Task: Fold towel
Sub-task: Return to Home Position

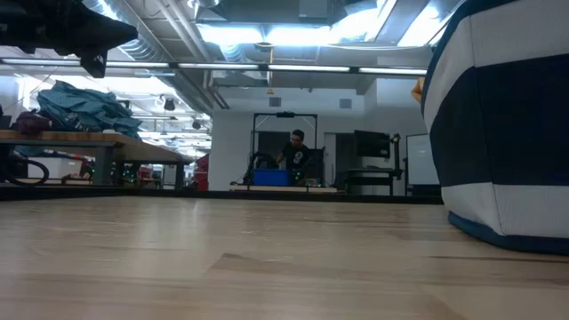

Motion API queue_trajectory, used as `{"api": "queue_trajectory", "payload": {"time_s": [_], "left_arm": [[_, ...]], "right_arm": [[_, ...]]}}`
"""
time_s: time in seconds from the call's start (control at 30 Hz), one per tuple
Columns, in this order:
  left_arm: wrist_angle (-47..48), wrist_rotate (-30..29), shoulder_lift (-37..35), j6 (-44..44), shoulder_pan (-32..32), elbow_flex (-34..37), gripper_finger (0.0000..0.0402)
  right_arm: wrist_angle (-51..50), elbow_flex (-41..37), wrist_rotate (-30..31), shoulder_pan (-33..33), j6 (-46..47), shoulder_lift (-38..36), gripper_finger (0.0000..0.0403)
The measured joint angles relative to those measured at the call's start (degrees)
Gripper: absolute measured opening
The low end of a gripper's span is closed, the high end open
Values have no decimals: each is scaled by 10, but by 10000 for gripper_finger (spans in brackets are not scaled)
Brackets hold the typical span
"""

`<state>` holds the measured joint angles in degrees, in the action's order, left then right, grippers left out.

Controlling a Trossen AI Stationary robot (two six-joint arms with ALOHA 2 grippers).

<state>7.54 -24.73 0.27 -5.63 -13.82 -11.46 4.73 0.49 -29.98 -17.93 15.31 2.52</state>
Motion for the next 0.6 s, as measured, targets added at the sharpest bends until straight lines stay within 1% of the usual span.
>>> {"api": "queue_trajectory", "payload": {"time_s": [0.1,0.17,0.23,0.33,0.43,0.5,0.6], "left_arm": [[18,0,0,-4,0,0,8],[31,0,0,-17,0,0,8],[42,0,0,-30,0,0,8],[57,0,0,-41,0,0,8],[57,0,0,-14,0,0,8],[57,0,0,13,0,0,8],[57,0,0,50,0,0,8]], "right_arm": [[0,0,-2,-13,-6,0,248],[-2,0,24,-21,-7,0,248],[-4,0,74,-28,-7,0,248],[-13,0,164,-32,-8,0,248],[-29,0,251,-32,-20,0,248],[-34,0,282,-32,-26,0,248],[-36,0,289,-31,-31,0,248]]}}
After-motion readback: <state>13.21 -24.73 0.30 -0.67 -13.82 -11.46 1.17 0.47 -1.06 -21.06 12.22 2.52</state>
